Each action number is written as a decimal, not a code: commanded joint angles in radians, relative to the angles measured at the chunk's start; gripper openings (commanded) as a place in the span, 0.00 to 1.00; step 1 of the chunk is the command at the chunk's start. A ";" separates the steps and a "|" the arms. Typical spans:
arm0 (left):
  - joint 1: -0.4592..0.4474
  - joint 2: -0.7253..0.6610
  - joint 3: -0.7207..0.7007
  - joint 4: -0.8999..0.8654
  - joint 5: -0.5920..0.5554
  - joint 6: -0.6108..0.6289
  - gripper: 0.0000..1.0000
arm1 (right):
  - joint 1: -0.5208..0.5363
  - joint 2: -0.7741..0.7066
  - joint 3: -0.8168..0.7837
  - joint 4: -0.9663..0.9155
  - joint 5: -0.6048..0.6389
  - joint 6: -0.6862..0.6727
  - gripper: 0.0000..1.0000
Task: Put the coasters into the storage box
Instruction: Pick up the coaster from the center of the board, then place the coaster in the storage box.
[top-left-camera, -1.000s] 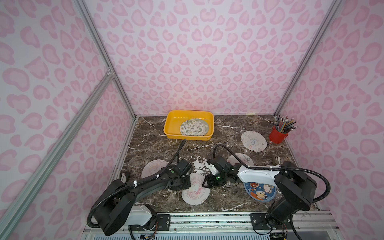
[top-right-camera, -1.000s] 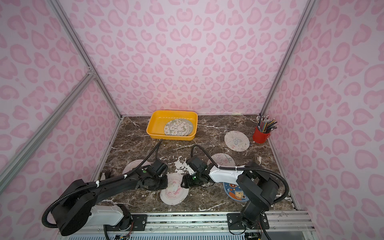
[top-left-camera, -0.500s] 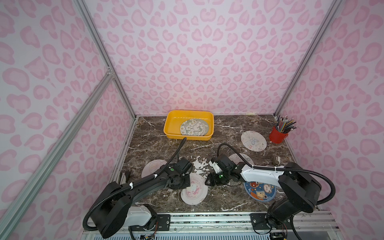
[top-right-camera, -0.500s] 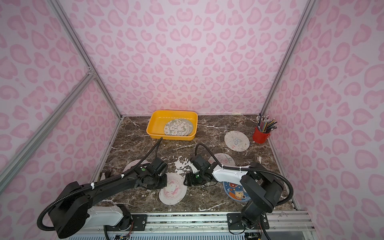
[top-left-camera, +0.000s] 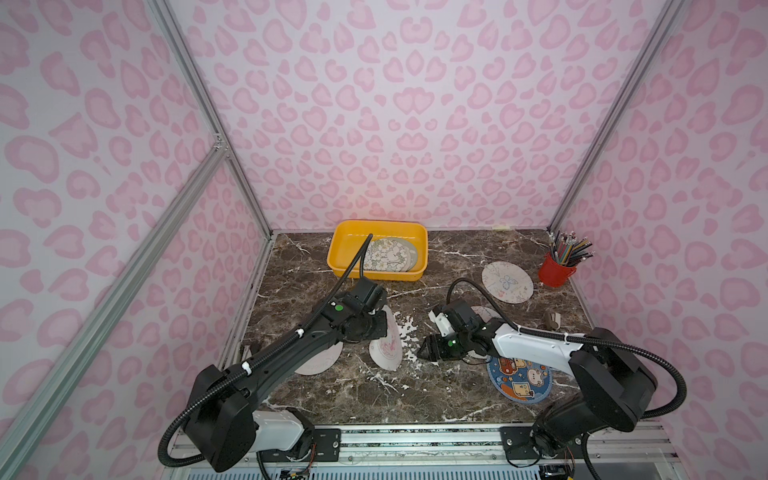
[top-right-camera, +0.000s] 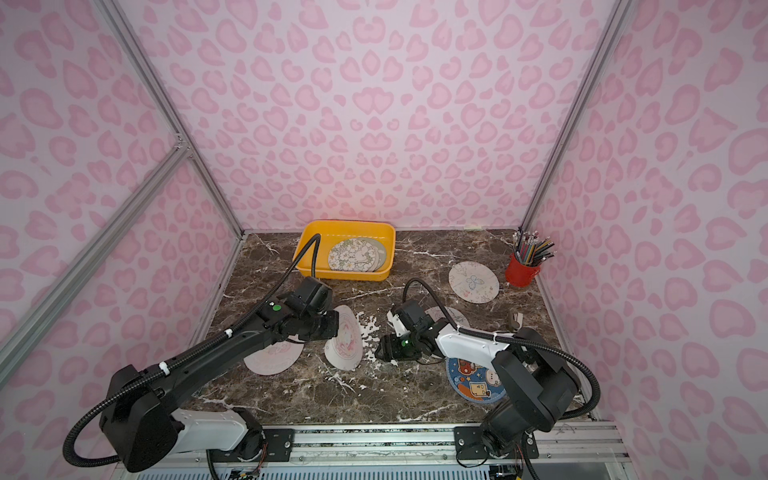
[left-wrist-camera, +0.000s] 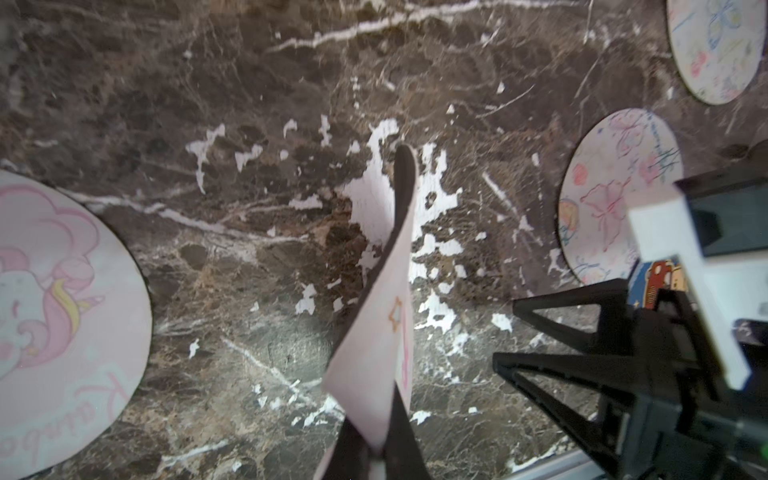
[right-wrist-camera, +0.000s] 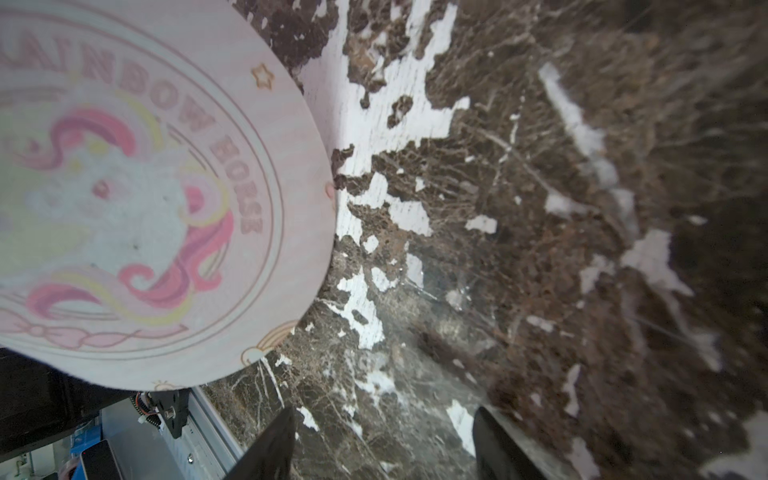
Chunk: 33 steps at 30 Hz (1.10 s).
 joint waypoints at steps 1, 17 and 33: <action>0.035 0.034 0.084 -0.012 0.039 0.078 0.02 | -0.014 -0.003 0.003 0.005 -0.018 -0.028 0.69; 0.175 0.393 0.580 0.001 0.217 0.202 0.02 | -0.071 0.009 0.043 0.001 -0.055 -0.052 0.71; 0.284 0.850 1.106 0.037 0.345 0.256 0.02 | -0.134 0.053 0.056 0.010 -0.075 -0.059 0.71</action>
